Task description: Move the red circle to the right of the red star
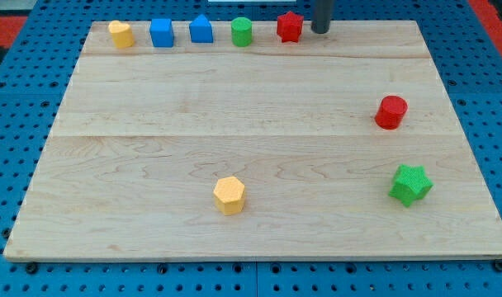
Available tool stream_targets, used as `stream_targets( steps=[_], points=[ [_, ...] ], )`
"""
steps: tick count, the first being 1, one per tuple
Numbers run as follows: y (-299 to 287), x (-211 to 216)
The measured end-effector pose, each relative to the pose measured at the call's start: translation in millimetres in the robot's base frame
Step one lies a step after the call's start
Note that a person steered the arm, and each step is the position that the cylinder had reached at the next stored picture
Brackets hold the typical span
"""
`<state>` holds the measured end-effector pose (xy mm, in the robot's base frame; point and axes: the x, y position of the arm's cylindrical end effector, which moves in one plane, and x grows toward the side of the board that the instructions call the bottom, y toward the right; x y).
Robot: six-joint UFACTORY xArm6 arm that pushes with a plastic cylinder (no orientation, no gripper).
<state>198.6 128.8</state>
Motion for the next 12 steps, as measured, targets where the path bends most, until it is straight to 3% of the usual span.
stream_targets(
  steps=[2, 4, 5, 6, 8, 9, 10, 11, 12],
  points=[
    [-64, -6],
    [-77, 11],
    [21, 53],
    [89, 68],
    [94, 68],
    [146, 91],
    [165, 166],
    [153, 222],
    [80, 220]
  ],
)
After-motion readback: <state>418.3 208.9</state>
